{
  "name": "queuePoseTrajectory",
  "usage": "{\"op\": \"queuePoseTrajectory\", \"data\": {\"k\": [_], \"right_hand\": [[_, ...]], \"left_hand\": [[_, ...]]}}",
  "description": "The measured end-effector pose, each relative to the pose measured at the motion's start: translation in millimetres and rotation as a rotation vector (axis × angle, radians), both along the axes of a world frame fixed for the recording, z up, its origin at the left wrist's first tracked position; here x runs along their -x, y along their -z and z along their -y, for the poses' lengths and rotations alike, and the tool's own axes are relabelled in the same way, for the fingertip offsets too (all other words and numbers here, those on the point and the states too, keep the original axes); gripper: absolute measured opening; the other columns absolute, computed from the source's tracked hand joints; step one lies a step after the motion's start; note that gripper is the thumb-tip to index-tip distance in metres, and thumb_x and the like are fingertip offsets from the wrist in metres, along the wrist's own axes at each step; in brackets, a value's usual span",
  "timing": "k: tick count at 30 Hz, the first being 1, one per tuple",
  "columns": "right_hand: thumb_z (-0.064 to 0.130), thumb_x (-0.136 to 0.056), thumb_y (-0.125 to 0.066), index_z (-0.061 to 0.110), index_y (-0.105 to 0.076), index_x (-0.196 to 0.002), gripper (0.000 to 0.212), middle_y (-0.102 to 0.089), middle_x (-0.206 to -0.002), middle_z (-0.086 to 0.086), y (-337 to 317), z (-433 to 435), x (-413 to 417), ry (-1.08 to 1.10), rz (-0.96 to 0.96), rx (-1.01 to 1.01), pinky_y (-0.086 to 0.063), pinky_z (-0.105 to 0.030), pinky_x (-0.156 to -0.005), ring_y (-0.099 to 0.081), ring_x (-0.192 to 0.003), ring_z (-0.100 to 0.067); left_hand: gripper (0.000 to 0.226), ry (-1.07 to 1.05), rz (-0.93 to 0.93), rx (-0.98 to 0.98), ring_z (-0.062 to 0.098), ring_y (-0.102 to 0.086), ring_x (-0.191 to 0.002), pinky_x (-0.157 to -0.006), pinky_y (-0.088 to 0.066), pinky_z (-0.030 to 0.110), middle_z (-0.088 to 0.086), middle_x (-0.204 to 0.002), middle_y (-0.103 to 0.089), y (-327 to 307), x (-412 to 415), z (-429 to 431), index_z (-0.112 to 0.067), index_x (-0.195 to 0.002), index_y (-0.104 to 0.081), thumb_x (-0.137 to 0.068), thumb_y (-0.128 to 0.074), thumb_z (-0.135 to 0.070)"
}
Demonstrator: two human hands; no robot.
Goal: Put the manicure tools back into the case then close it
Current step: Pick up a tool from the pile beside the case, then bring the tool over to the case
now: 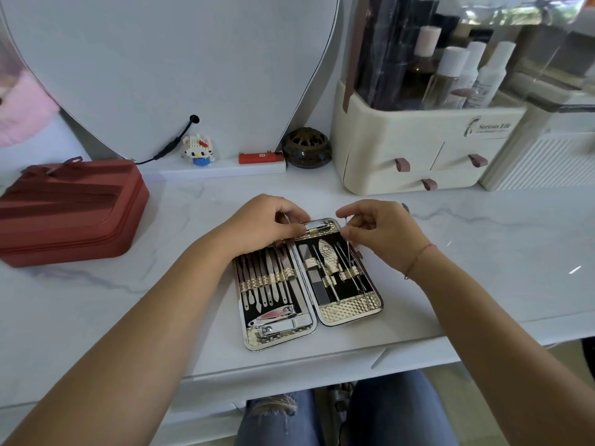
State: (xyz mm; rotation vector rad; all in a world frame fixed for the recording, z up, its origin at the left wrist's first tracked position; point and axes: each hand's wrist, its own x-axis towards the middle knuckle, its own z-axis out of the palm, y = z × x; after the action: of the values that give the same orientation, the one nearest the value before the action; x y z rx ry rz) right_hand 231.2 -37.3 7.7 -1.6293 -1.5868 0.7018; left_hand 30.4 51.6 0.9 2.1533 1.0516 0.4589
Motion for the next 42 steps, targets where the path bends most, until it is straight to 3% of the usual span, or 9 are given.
{"op": "queuePoseTrajectory", "data": {"k": [8, 17, 19, 21, 26, 30, 34, 38, 42], "right_hand": [[0.008, -0.081, -0.068, 0.017, -0.07, -0.094, 0.016, -0.068, -0.07, 0.002, -3, 2, 1, -0.047, 0.056, 0.053, -0.055, -0.031, -0.08, -0.062, -0.067, -0.012], [0.012, -0.08, -0.069, 0.022, -0.071, -0.094, 0.017, -0.059, -0.069, 0.006, -5, 13, -2, -0.092, 0.185, 0.022, -0.045, -0.015, -0.068, -0.052, -0.062, -0.005], [0.013, -0.08, -0.069, 0.022, -0.07, -0.094, 0.016, -0.06, -0.07, 0.005, -5, 17, -14, 0.024, 0.153, -0.075, -0.043, -0.01, -0.065, -0.052, -0.062, -0.004], [0.017, -0.077, -0.071, 0.022, -0.068, -0.091, 0.015, -0.06, -0.074, 0.003, -3, 18, -35, 0.233, 0.169, -0.123, -0.044, -0.019, -0.069, -0.051, -0.064, -0.007], [0.04, -0.073, -0.073, 0.014, -0.056, -0.106, 0.046, -0.049, -0.105, -0.005, 7, 22, -63, 0.447, 0.371, 0.223, -0.04, -0.033, -0.087, -0.049, -0.097, -0.021], [0.031, -0.081, -0.066, 0.017, -0.058, -0.08, 0.016, -0.05, -0.095, -0.006, 7, 23, -58, 0.492, 0.383, 0.173, -0.037, -0.03, -0.079, -0.053, -0.096, -0.028], [0.028, -0.085, -0.06, 0.017, -0.057, -0.077, 0.014, -0.052, -0.092, -0.005, 10, 26, -56, 0.477, 0.42, 0.165, -0.036, -0.03, -0.077, -0.05, -0.09, -0.024], [0.018, -0.082, -0.065, 0.013, -0.06, -0.081, 0.006, -0.063, -0.081, -0.005, 10, 28, -50, 0.398, 0.22, 0.046, -0.04, -0.028, -0.07, -0.056, -0.077, -0.021], [0.008, -0.079, -0.069, 0.01, -0.064, -0.08, 0.006, -0.069, -0.062, 0.001, 4, 27, -32, 0.234, -0.206, 0.002, -0.048, -0.021, -0.059, -0.059, -0.055, -0.01]], "left_hand": [[0.023, -0.006, 0.015, 0.02, 0.008, -0.061, -0.082, -0.075, -0.048, 0.023, -0.005, -0.095, -0.07, 0, 1, 0, -0.024, -0.105, -0.072, -0.082, -0.072, -0.024], [0.022, -0.006, 0.023, 0.016, 0.006, -0.061, -0.08, -0.074, -0.048, 0.022, -0.009, -0.091, -0.068, 0, 1, 0, -0.025, -0.104, -0.072, -0.082, -0.072, -0.024], [0.021, 0.002, 0.025, 0.015, 0.006, -0.061, -0.079, -0.073, -0.048, 0.021, -0.009, -0.091, -0.069, 0, 1, 1, -0.025, -0.104, -0.071, -0.083, -0.071, -0.023], [0.021, 0.004, 0.033, 0.018, 0.005, -0.061, -0.076, -0.071, -0.048, 0.019, -0.01, -0.09, -0.069, 0, 1, 1, -0.025, -0.104, -0.071, -0.083, -0.071, -0.022], [0.021, 0.01, 0.062, 0.031, -0.008, -0.056, -0.059, -0.062, -0.043, 0.009, -0.017, -0.075, -0.064, 0, 1, 1, -0.024, -0.103, -0.072, -0.083, -0.07, -0.017], [0.02, 0.003, 0.057, 0.021, -0.007, -0.055, -0.063, -0.066, -0.045, 0.012, -0.014, -0.081, -0.067, -1, 1, 2, -0.028, -0.101, -0.072, -0.084, -0.07, -0.019], [0.019, -0.012, 0.045, -0.01, -0.004, -0.056, -0.067, -0.065, -0.044, 0.011, -0.015, -0.082, -0.064, 0, 0, 5, -0.026, -0.104, -0.071, -0.085, -0.068, -0.022], [0.027, -0.045, 0.085, -0.113, 0.004, -0.055, -0.092, -0.078, -0.041, 0.015, -0.009, -0.104, -0.061, 3, -7, 10, -0.025, -0.112, -0.067, -0.086, -0.066, -0.031], [0.036, -0.04, 0.161, -0.153, 0.003, -0.054, -0.104, -0.082, -0.037, 0.011, -0.01, -0.111, -0.06, -2, -13, 17, -0.024, -0.12, -0.062, -0.087, -0.063, -0.037]]}}
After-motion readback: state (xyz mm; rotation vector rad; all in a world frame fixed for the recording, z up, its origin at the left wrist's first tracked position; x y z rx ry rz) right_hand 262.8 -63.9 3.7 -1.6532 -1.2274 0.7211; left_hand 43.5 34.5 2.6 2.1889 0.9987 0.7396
